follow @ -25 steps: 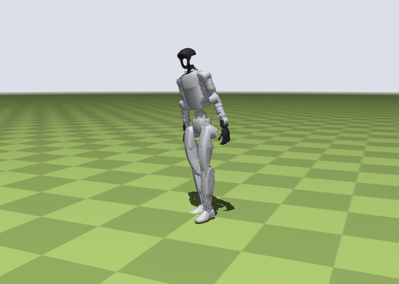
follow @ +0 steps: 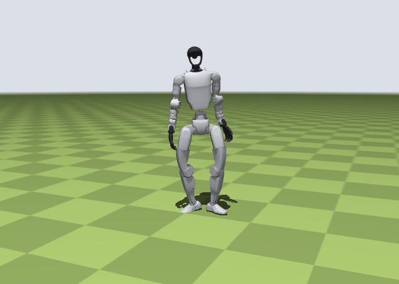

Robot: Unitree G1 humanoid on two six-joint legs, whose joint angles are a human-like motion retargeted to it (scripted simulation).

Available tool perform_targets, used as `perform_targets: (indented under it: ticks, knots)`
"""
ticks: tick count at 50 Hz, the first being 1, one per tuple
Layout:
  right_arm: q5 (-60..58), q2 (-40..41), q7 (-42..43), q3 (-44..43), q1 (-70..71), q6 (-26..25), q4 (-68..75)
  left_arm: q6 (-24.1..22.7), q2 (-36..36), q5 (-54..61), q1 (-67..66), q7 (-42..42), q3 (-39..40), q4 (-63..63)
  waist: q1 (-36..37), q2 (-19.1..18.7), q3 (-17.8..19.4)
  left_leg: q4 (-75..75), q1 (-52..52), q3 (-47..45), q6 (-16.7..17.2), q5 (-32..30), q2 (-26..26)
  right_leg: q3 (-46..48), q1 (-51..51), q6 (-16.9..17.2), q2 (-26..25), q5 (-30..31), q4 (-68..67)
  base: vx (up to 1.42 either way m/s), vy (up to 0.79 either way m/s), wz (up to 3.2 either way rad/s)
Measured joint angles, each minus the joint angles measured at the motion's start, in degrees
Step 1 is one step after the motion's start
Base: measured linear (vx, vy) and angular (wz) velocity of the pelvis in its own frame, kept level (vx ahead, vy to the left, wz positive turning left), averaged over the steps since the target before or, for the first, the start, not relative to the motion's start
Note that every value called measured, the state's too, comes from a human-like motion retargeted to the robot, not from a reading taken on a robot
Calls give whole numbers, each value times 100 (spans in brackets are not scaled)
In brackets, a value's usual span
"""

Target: In place motions

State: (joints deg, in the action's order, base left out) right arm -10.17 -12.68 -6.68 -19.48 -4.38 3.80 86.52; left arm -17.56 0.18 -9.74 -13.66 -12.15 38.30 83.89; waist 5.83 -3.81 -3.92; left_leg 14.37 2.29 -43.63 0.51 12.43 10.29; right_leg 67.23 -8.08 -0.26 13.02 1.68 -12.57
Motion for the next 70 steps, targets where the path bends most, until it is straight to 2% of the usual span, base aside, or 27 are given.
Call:
perform_targets:
  ticks: [3, 5, 7, 9, 11, 13, 15, 18, 25, 30, 33, 35, 38, 47, 55, 58, 60, 64, 67, 70]
  knots:
    - [255, 17, 71, -20, 165, 22, 59, 86, -97, -91, 89, -47, -86, 107, -374, -416, 117, 247, 241, 501, -107, 96, 342, -399, 226, -390, 519, 471, -1270, 4, 32, 164]
    - [436, 46, -32, 20, 250, 56, 27, 197, -79, -200, 176, 93, -193, 134, -618, -473, 310, 226, 305, 897, -215, 44, 253, -1297, 485, -666, 758, 741, -1843, 2, 27, 218]
    - [418, 128, -67, 123, 276, 61, -20, 499, 14, -487, 206, 440, -258, 142, -908, -341, 412, 87, 329, 1211, -334, -92, -4, -2802, 880, -432, 591, 945, -1948, 10, 16, 232]
    - [327, 234, -6, 249, 289, 96, -46, 930, 164, -893, 215, 975, -318, 114, -1152, -199, 456, -38, 413, 1562, -414, -260, -204, -4393, 1261, -40, 50, 943, -1886, 11, 6, 218]
    - [282, 325, -7, 385, 306, 133, -58, 1308, 384, -1341, 260, 1685, -434, 70, -1277, -97, 509, -133, 525, 1993, -458, -404, -340, -5451, 1468, 164, -480, 811, -1804, 4, -9, 200]
    - [231, 390, -64, 486, 325, 153, -73, 1559, 622, -1746, 342, 2384, -593, 18, -1394, -13, 568, -219, 629, 2475, -487, -524, -471, -6002, 1544, 276, -813, 635, -1626, 10, -8, 214]
    - [147, 421, -95, 578, 330, 162, -83, 1669, 800, -2014, 408, 2742, -760, -32, -1453, 83, 609, -327, 695, 2899, -509, -653, -632, -6304, 1575, 296, -997, 443, -1325, 8, -12, 201]
    - [18, 420, -92, 669, 367, 156, -78, 1681, 948, -2092, 500, 2592, -960, -147, -1432, 291, 656, -472, 739, 3426, -521, -816, -951, -6720, 1622, 370, -1152, 139, -722, 9, -13, 178]
    - [-104, 421, -49, 757, 462, 167, -204, 1479, 693, -1594, 505, 2077, -791, -178, -1399, 741, 862, -664, 560, 4334, -508, -1031, -1660, -8078, 1692, 975, -1377, -330, 569, 8, -11, 137]
    - [95, 547, -115, 862, 614, 178, -318, 1589, 563, -1296, 500, 2115, -468, 129, -1410, 862, 951, -725, 423, 4821, -454, -1085, -1880, -7909, 1639, 1051, -1325, -114, 878, 7, -15, 92]
    - [97, 617, -169, 952, 600, 200, -393, 1676, 607, -1392, 392, 2104, -491, 211, -1201, 895, 927, -790, 312, 4901, -391, -1115, -1905, -7470, 1505, 772, -1218, -149, 903, 10, -20, 47]
    - [2, 638, -197, 983, 555, 205, -420, 1703, 647, -1455, 293, 2083, -574, 240, -1050, 908, 873, -827, 229, 4953, -373, -1138, -1947, -7110, 1395, 750, -1110, -239, 922, 14, -16, 44]
    - [-236, 626, -198, 945, 467, 201, -452, 1723, 605, -1497, 156, 2028, -668, 221, -745, 827, 783, -861, 117, 5006, -333, -1159, -1923, -7255, 1276, 726, -1138, -255, 921, 13, -11, 38]
    - [-276, 560, -72, 904, 477, 213, -236, 1509, 363, -1139, 196, 1801, -605, 31, -1038, 675, 690, -812, 80, 5555, -173, -1188, -1957, -6576, 870, 498, -1086, -295, 1184, -3, -11, 78]
    - [-357, 460, 10, 687, 482, 157, 147, 1378, 436, -1076, 449, 1709, -944, -234, -853, 672, 617, -730, 237, 5556, -30, -1234, -1931, -6372, 915, 434, -1052, -262, 1243, -12, -10, 43]
    - [-559, 396, 55, 687, 460, 152, 170, 1363, 409, -1034, 487, 1719, -983, -244, -880, 685, 559, -434, 273, 3954, -133, -928, -1500, -6310, 961, 404, -1000, -219, 1266, -10, 1, 26]
    - [-727, 351, 108, 698, 440, 153, 156, 1356, 379, -1008, 478, 1722, -978, -224, -1009, 667, 481, -296, 233, 3359, -271, -957, -1381, -6228, 991, 392, -968, -206, 1281, -2, 6, 26]
    - [-960, 278, 242, 756, 365, 167, 160, 1339, 322, -1056, 360, 1704, -903, -174, -1113, 480, 419, -738, -30, 3040, -274, -765, -1333, -6297, 951, 361, -1118, -182, 1265, 9, 13, -23]
    - [-1009, 242, 342, 802, 340, 143, 277, 1361, 310, -1185, 282, 1732, -776, -103, -1213, 247, 432, -1041, -247, 2970, -251, -845, -1219, -6384, 854, 347, -1313, -178, 1241, 18, 11, -34]
    - [-854, 315, 450, 807, 331, 148, 395, 1401, 335, -1261, 295, 1699, -651, -83, -1300, 199, 535, -1195, -358, 2944, -298, -943, -1223, -6364, 774, 342, -1345, -174, 1222, 11, 12, -9]
